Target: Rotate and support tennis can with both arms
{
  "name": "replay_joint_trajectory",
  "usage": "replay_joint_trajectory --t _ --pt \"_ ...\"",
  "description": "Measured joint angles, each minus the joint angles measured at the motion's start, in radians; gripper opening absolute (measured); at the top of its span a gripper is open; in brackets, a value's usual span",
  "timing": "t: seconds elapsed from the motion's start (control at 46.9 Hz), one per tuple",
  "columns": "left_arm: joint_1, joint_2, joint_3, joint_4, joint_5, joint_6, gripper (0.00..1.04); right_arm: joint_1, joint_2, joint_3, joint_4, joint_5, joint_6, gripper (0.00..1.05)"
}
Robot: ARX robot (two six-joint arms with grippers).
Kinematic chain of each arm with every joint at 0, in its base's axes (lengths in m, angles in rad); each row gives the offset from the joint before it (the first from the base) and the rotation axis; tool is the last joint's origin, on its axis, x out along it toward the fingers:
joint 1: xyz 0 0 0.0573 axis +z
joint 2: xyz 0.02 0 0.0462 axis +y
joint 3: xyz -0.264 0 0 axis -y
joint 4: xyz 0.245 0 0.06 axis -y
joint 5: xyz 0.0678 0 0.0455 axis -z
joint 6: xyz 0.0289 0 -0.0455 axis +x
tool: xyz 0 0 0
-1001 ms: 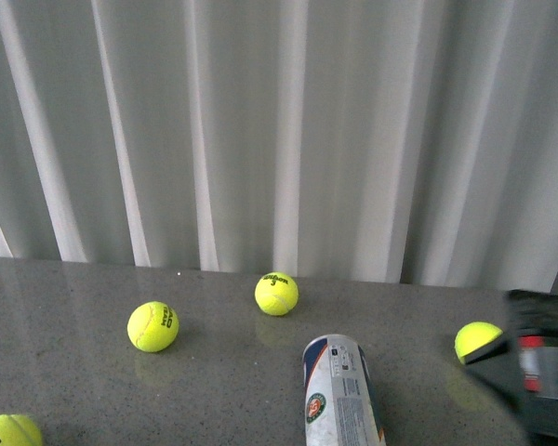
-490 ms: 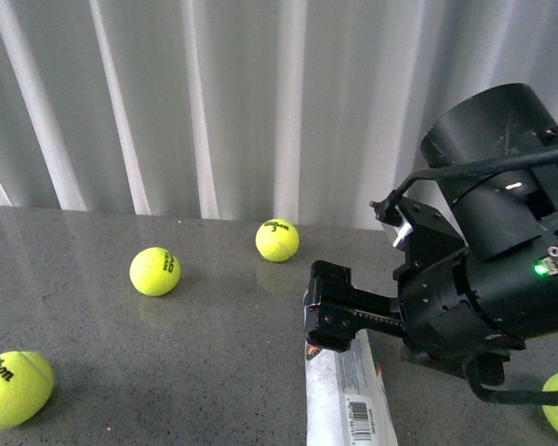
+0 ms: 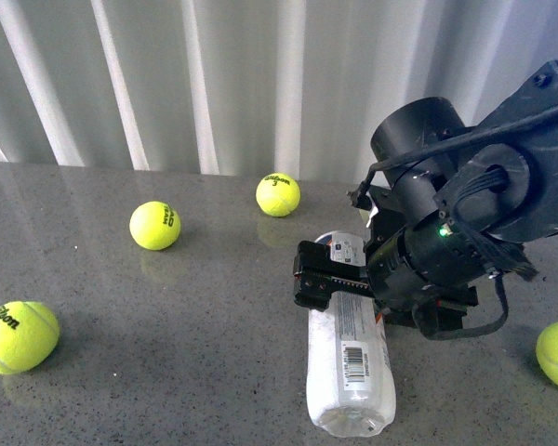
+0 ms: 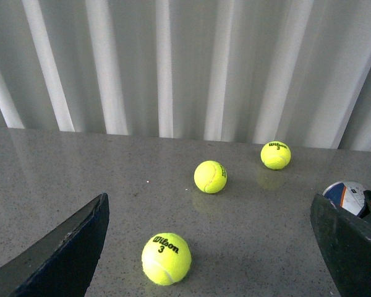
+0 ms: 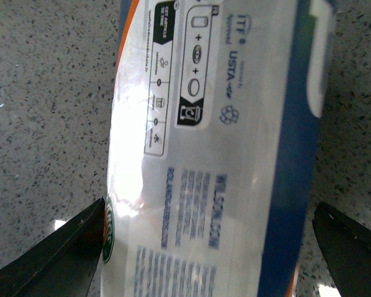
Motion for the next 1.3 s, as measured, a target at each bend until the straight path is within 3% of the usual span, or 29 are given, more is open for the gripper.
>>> replay_joint_trajectory --t 0.064,0.277,0.447,0.596,0.682,0.746,0.873,1.044,1.299 --pt "0.000 0.000 0.000 0.000 0.000 0.000 0.98 0.001 0.040 0.026 -0.002 0.013 -0.015 0.97" --pt "0.000 0.000 0.000 0.000 0.000 0.000 0.98 -0.006 0.047 0.011 0.041 -0.005 -0.142 0.64" --pt "0.000 0.000 0.000 0.000 0.000 0.000 0.98 -0.023 -0.006 -0.035 0.066 0.006 -0.324 0.50" --pt "0.000 0.000 0.000 0.000 0.000 0.000 0.98 -0.040 -0.129 -0.105 0.169 -0.042 -0.742 0.36" --pt "0.000 0.000 0.000 0.000 0.000 0.000 0.98 -0.047 -0.197 -0.134 0.232 -0.108 -1.130 0.30" --pt "0.000 0.000 0.000 0.000 0.000 0.000 0.98 -0.047 -0.201 -0.132 0.192 -0.137 -1.419 0.28" --pt "0.000 0.000 0.000 0.000 0.000 0.000 0.98 -0.041 -0.127 -0.113 0.148 -0.143 -1.810 0.26" --pt "0.000 0.000 0.000 0.000 0.000 0.000 0.98 -0.031 -0.035 -0.055 0.147 -0.155 -1.929 0.24" --pt "0.000 0.000 0.000 0.000 0.000 0.000 0.98 -0.006 0.080 0.021 0.152 -0.161 -1.897 0.24"
